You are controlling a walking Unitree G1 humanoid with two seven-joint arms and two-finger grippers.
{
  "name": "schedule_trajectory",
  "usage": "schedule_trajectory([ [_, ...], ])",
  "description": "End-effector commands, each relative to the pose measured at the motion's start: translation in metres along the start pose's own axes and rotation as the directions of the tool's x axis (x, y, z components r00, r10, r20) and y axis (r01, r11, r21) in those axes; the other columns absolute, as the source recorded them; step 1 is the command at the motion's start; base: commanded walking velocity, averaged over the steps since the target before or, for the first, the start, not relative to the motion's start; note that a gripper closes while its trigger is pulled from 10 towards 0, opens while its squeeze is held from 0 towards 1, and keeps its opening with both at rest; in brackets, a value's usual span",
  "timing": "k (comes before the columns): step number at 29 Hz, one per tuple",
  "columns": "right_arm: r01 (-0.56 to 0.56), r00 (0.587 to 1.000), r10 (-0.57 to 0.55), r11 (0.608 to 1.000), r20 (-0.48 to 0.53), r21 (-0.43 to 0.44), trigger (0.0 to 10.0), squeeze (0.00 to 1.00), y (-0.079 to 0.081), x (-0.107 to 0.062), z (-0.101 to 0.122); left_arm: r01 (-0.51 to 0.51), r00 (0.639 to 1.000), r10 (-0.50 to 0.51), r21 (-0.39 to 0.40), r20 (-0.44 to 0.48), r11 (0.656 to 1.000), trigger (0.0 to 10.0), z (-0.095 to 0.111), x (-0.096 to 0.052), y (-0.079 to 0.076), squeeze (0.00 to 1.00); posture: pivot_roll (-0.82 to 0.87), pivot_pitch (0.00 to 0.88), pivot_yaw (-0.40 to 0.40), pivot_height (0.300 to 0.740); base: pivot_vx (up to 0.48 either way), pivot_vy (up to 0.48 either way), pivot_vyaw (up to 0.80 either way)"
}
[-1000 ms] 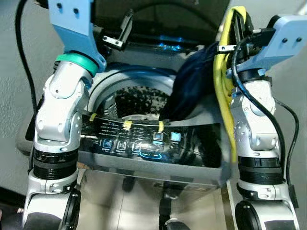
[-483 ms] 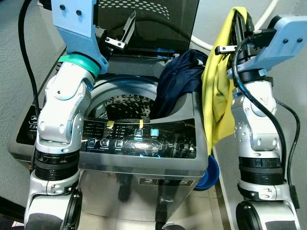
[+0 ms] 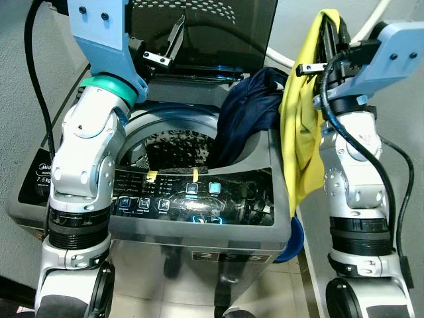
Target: Clothes washing
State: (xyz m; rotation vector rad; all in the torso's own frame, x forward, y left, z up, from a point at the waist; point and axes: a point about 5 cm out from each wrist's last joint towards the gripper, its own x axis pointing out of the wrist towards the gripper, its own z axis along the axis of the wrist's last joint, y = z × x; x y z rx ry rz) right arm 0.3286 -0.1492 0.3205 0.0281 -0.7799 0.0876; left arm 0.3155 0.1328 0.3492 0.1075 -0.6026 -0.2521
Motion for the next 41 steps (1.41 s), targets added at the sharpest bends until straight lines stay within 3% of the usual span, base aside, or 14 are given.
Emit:
schedule_trajectory([
  [1,0.000,1.000,0.000,1.000,0.009,0.005,10.0,0.03,0.000,-0.001,0.001,-0.012,1.000,0.012,0.004,-0.015,1.000,10.0,-0.001,-0.001,0.004,0.00,0.03,0.063,-0.003,0.740,0.000,0.480,0.00],
  [7,0.000,1.000,0.000,1.000,0.008,0.005,10.0,0.03,0.000,-0.001,0.001,-0.013,1.000,0.013,0.005,-0.016,1.000,10.0,-0.001,-0.001,0.004,0.00,0.03,0.064,-0.002,0.740,0.000,0.480,0.00],
  [32,-0.016,1.000,0.016,0.999,0.006,-0.030,10.0,0.03,0.002,-0.001,0.000,0.004,1.000,-0.003,0.038,-0.027,0.999,10.0,-0.004,-0.001,0.001,0.00,0.03,0.068,0.000,0.740,0.000,0.000,0.00],
  [33,-0.019,1.000,0.020,0.999,0.018,-0.037,10.0,0.03,0.002,0.000,0.003,0.044,0.999,-0.044,0.060,0.000,0.997,10.0,-0.002,-0.002,-0.003,0.00,0.03,0.068,0.000,0.740,0.000,0.000,0.00],
  [34,-0.001,0.997,0.004,0.999,0.077,-0.043,10.0,0.02,0.000,0.009,0.016,0.170,0.983,-0.176,0.094,0.050,0.981,10.0,0.006,-0.006,-0.015,0.00,0.03,0.068,0.002,0.740,0.000,0.000,0.00],
  [37,0.005,0.996,-0.001,0.999,0.093,-0.043,10.0,0.02,-0.001,0.012,0.019,0.202,0.976,-0.208,0.102,0.060,0.974,10.0,0.008,-0.007,-0.018,0.00,0.03,0.068,0.002,0.740,0.000,0.000,0.00],
  [41,0.016,0.985,-0.011,0.999,0.170,-0.030,10.0,0.02,-0.002,0.028,0.035,0.285,0.952,-0.291,0.077,0.091,0.955,10.0,0.015,-0.008,-0.026,0.00,0.02,0.066,0.009,0.740,0.000,0.000,0.00],
])
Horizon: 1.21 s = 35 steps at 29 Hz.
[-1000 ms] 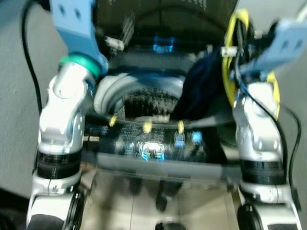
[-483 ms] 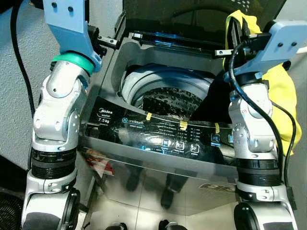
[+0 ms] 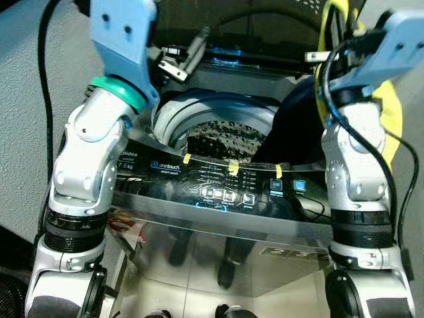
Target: Clothes washing
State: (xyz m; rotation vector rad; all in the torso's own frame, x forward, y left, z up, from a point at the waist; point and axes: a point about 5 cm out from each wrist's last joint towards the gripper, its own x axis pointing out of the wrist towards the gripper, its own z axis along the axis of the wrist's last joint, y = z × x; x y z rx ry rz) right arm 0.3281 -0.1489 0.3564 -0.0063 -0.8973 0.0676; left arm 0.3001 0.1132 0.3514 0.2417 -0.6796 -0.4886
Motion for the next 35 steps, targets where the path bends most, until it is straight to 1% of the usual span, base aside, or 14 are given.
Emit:
schedule_trajectory([
  [1,0.013,0.998,-0.013,1.000,0.054,0.011,10.0,0.02,-0.003,0.004,0.009,0.034,0.999,-0.034,-0.003,0.021,0.999,10.0,0.004,-0.001,-0.004,0.00,0.02,0.066,0.009,0.740,0.000,0.000,0.00],
  [2,-0.006,0.996,0.002,0.999,0.092,0.041,10.0,0.02,0.001,0.017,0.016,0.052,0.998,-0.051,-0.008,0.029,0.999,10.0,0.006,0.001,-0.007,0.00,0.02,0.064,0.009,0.740,0.000,0.000,0.00],
  [5,-0.006,0.996,0.002,0.999,0.092,0.041,10.0,0.02,0.001,0.017,0.016,0.052,0.998,-0.051,-0.008,0.029,0.999,10.0,0.006,0.001,-0.007,0.00,0.02,0.064,0.009,0.740,0.000,0.000,0.00],
  [7,-0.076,0.991,0.063,0.991,0.114,0.107,10.0,0.03,0.013,0.033,0.021,0.065,0.997,-0.065,-0.013,0.028,0.998,10.0,0.005,0.001,-0.011,0.00,0.02,0.063,0.005,0.740,0.000,0.000,0.00],
  [8,-0.171,0.982,0.149,0.962,0.116,0.213,10.0,0.03,0.033,0.051,0.022,0.063,0.998,-0.062,-0.016,0.022,0.998,10.0,0.004,-0.001,-0.015,0.00,0.03,0.068,-0.030,0.740,0.000,0.000,0.00],
  [11,-0.171,0.982,0.149,0.962,0.116,0.213,10.0,0.03,0.033,0.051,0.022,0.063,0.998,-0.062,-0.016,0.022,0.998,10.0,0.004,-0.001,-0.015,0.00,0.03,0.068,-0.030,0.740,0.000,0.000,0.00],
  [12,-0.257,0.966,0.231,0.919,0.119,0.298,10.0,0.03,0.056,0.066,0.024,0.034,0.999,-0.034,-0.016,0.019,0.999,10.0,0.003,-0.005,-0.017,0.00,0.03,0.071,-0.040,0.740,0.000,0.000,0.00],
  [14,-0.257,0.966,0.231,0.919,0.119,0.298,10.0,0.03,0.056,0.066,0.024,0.034,0.999,-0.034,-0.016,0.019,0.999,10.0,0.003,-0.005,-0.017,0.00,0.03,0.071,-0.040,0.740,0.000,0.000,0.00],
  [17,-0.386,0.923,0.335,0.788,0.191,0.479,10.0,0.04,0.103,0.096,0.046,-0.020,1.000,0.020,-0.013,-0.004,1.000,10.0,0.001,-0.017,-0.019,0.00,0.06,0.091,-0.067,0.740,0.000,0.000,0.00],
  [19,-0.403,0.915,0.352,0.767,0.197,0.500,10.0,0.03,0.109,0.098,0.048,-0.021,1.000,0.021,-0.014,-0.009,1.000,10.0,0.000,-0.018,-0.019,0.00,0.06,0.096,-0.067,0.740,0.000,0.000,0.00],
  [23,-0.415,0.892,0.452,0.819,0.000,0.396,10.0,0.03,0.116,0.084,0.006,-0.020,1.000,0.020,-0.022,-0.020,1.000,10.0,-0.001,-0.017,-0.017,0.00,0.05,0.113,-0.062,0.740,0.000,0.000,0.00],
  [26,-0.459,0.815,0.483,0.875,-0.320,0.151,10.0,0.02,0.104,0.047,-0.059,-0.020,0.999,0.017,-0.071,-0.041,0.997,10.0,-0.001,-0.019,-0.012,0.00,0.04,0.132,-0.052,0.740,0.000,0.000,0.00],
  [31,-0.437,0.811,0.433,0.896,-0.393,0.085,10.0,0.02,0.089,0.036,-0.076,-0.011,0.999,0.005,-0.111,-0.054,0.994,10.0,0.000,-0.023,-0.009,0.00,0.05,0.139,-0.046,0.740,0.000,0.000,0.00],
  [35,-0.357,0.820,0.298,0.934,-0.489,-0.029,10.0,0.02,0.051,0.029,-0.093,0.134,0.982,-0.158,-0.206,-0.107,0.969,10.0,0.007,-0.048,-0.006,0.00,0.06,0.155,-0.024,0.740,0.000,0.000,0.00],
])
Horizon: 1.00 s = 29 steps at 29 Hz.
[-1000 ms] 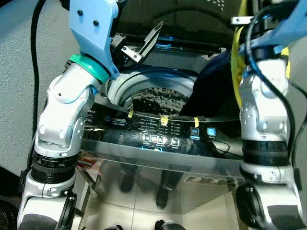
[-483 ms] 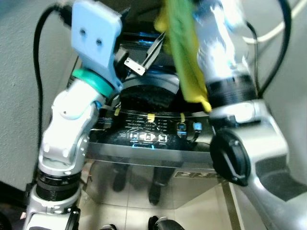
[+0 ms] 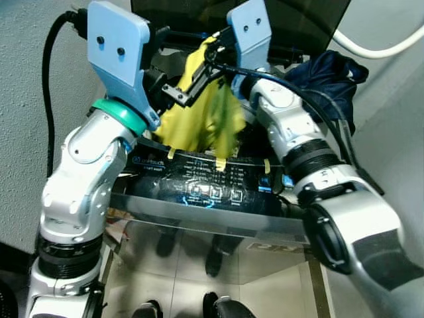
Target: Clothes washing
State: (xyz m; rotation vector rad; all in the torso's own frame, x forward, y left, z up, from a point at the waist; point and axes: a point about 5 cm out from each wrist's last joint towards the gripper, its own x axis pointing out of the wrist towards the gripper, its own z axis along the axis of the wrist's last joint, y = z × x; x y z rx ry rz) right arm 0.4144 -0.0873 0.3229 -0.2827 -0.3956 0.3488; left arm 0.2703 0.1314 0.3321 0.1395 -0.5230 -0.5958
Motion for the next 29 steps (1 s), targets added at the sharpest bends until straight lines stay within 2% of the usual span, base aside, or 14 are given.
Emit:
schedule_trajectory([
  [1,0.024,1.000,-0.024,1.000,-0.008,-0.004,10.0,0.02,-0.005,-0.003,-0.005,0.072,0.997,-0.073,-0.034,-0.018,0.997,10.0,0.002,-0.008,-0.005,0.00,0.06,0.155,-0.024,0.740,0.000,0.000,0.00],
  [5,0.029,0.999,-0.029,1.000,-0.013,0.005,10.0,0.02,-0.010,-0.005,-0.008,0.112,0.992,-0.114,-0.044,-0.049,0.993,10.0,0.002,-0.016,-0.006,0.00,0.06,0.155,-0.024,0.740,0.000,0.000,0.00],
  [7,-0.090,0.996,0.090,0.996,-0.011,-0.003,10.0,0.02,-0.011,-0.014,-0.016,0.163,0.935,-0.168,-0.043,-0.311,0.986,10.0,-0.024,-0.044,-0.001,0.00,0.08,0.160,-0.015,0.740,0.000,0.000,0.00],
  [9,-0.090,0.996,0.090,0.996,-0.011,-0.003,10.0,0.02,-0.011,-0.014,-0.016,0.163,0.935,-0.168,-0.043,-0.311,0.986,10.0,-0.024,-0.044,-0.001,0.00,0.08,0.160,-0.015,0.740,0.000,0.000,0.00],
  [11,-0.154,0.988,0.154,0.988,-0.028,-0.009,10.0,0.05,-0.013,-0.024,-0.024,0.159,0.898,-0.176,-0.076,-0.403,0.984,10.0,-0.032,-0.056,0.005,0.00,0.08,0.160,-0.013,0.740,0.000,0.000,0.00],
  [12,-0.157,0.986,0.156,0.987,-0.052,-0.022,10.0,0.64,-0.017,-0.030,-0.030,0.193,0.899,-0.209,-0.079,-0.385,0.978,10.0,-0.028,-0.054,0.005,0.00,0.07,0.158,-0.008,0.740,0.000,0.000,0.00],
  [13,-0.165,0.984,0.163,0.986,-0.079,-0.029,10.0,1.00,-0.022,-0.038,-0.037,0.237,0.896,-0.249,-0.079,-0.367,0.968,10.0,-0.025,-0.052,0.003,0.00,0.07,0.157,-0.003,0.740,0.000,0.000,0.00],
  [19,-0.230,0.970,0.228,0.973,-0.084,-0.015,10.0,1.00,-0.029,-0.056,-0.040,0.281,0.889,-0.286,-0.068,-0.357,0.957,10.0,-0.021,-0.047,0.002,0.00,0.06,0.154,0.010,0.740,0.000,0.000,0.00],
  [20,-0.305,0.952,0.305,0.952,-0.033,0.010,10.0,1.00,-0.030,-0.068,-0.033,0.279,0.888,-0.283,-0.066,-0.363,0.958,10.0,-0.018,-0.045,0.004,0.00,0.06,0.153,0.017,0.740,0.000,0.000,0.00],
  [25,-0.366,0.929,0.364,0.931,0.064,0.022,10.0,1.00,-0.033,-0.081,-0.018,0.284,0.887,-0.286,-0.061,-0.361,0.957,10.0,-0.016,-0.043,0.006,0.00,0.06,0.151,0.022,0.740,0.000,0.000,0.00],
  [26,-0.366,0.925,0.358,0.929,0.127,0.046,10.0,0.85,-0.037,-0.085,-0.009,0.290,0.887,-0.293,-0.061,-0.357,0.955,10.0,-0.015,-0.042,0.005,0.00,0.06,0.147,0.027,0.740,0.000,0.000,0.00],
  [27,-0.366,0.925,0.358,0.929,0.127,0.046,10.0,0.85,-0.037,-0.085,-0.009,0.290,0.887,-0.293,-0.061,-0.357,0.955,10.0,-0.015,-0.042,0.005,0.00,0.06,0.147,0.027,0.740,0.000,0.000,0.00],
  [28,-0.362,0.921,0.346,0.930,0.181,0.068,10.0,0.00,-0.039,-0.090,0.000,0.295,0.887,-0.298,-0.062,-0.353,0.953,10.0,-0.014,-0.041,0.006,0.00,0.07,0.144,0.032,0.740,0.000,0.000,0.00],
  [29,-0.362,0.921,0.346,0.930,0.181,0.068,10.0,0.00,-0.039,-0.090,0.000,0.295,0.887,-0.298,-0.062,-0.353,0.953,10.0,-0.014,-0.041,0.006,0.00,0.07,0.144,0.032,0.740,0.000,0.000,0.00],
])
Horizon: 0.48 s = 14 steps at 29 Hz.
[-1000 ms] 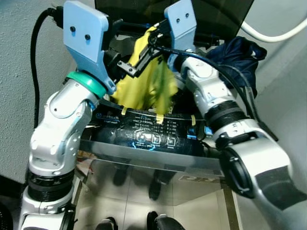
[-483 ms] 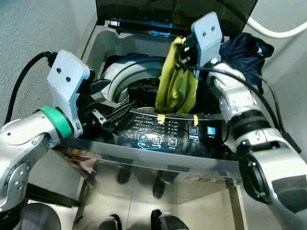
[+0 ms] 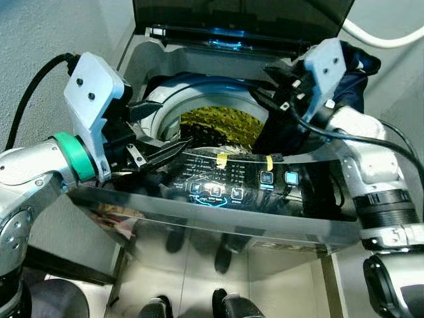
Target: Clothes washing
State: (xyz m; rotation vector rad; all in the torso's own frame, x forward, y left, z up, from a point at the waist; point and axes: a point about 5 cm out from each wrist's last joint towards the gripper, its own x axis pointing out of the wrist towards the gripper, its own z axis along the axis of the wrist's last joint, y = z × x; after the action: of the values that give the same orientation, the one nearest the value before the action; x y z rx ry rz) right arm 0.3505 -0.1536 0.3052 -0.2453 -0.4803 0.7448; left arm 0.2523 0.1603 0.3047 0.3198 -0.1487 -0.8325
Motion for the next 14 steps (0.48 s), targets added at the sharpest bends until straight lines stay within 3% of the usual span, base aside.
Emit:
schedule_trajectory([
  [1,-0.017,0.998,0.015,0.999,0.064,0.034,10.0,0.00,0.001,-0.007,0.012,0.016,1.000,-0.016,0.002,0.008,1.000,10.0,0.002,0.002,-0.001,0.00,0.07,0.140,0.035,0.740,0.000,0.000,0.00],
  [4,-0.060,0.993,0.054,0.997,0.101,0.052,10.0,0.00,0.007,-0.010,0.019,-0.016,0.999,0.016,0.007,0.045,1.000,10.0,0.007,0.007,0.004,0.00,0.07,0.135,0.035,0.740,0.000,0.000,0.00],
  [7,-0.178,0.973,0.162,0.980,0.163,0.085,10.0,0.00,0.022,-0.016,0.031,-0.107,0.977,0.109,-0.019,0.181,0.994,10.0,0.025,0.021,0.017,0.00,0.05,0.117,0.038,0.740,0.000,0.000,0.00],
  [8,-0.178,0.973,0.162,0.980,0.163,0.085,10.0,0.00,0.022,-0.016,0.031,-0.107,0.977,0.109,-0.019,0.181,0.994,10.0,0.025,0.021,0.017,0.00,0.05,0.117,0.038,0.740,0.000,0.000,0.00],
  [9,-0.195,0.966,0.174,0.976,0.190,0.097,10.0,0.00,0.024,-0.018,0.036,-0.124,0.961,0.129,-0.035,0.245,0.992,10.0,0.034,0.026,0.021,0.00,0.05,0.111,0.038,0.740,0.000,0.000,0.00],
  [11,-0.195,0.966,0.174,0.976,0.190,0.097,10.0,0.00,0.024,-0.018,0.036,-0.124,0.961,0.129,-0.035,0.245,0.992,10.0,0.034,0.026,0.021,0.00,0.05,0.111,0.038,0.740,0.000,0.000,0.00],
  [12,-0.176,0.963,0.146,0.978,0.228,0.116,10.0,0.00,0.022,-0.020,0.042,-0.131,0.943,0.142,-0.055,0.301,0.990,10.0,0.042,0.030,0.024,0.00,0.05,0.104,0.040,0.740,0.000,0.000,0.00],
  [14,-0.176,0.963,0.146,0.978,0.228,0.116,10.0,0.00,0.022,-0.020,0.042,-0.131,0.943,0.142,-0.055,0.301,0.990,10.0,0.042,0.030,0.024,0.00,0.05,0.104,0.040,0.740,0.000,0.000,0.00],
])
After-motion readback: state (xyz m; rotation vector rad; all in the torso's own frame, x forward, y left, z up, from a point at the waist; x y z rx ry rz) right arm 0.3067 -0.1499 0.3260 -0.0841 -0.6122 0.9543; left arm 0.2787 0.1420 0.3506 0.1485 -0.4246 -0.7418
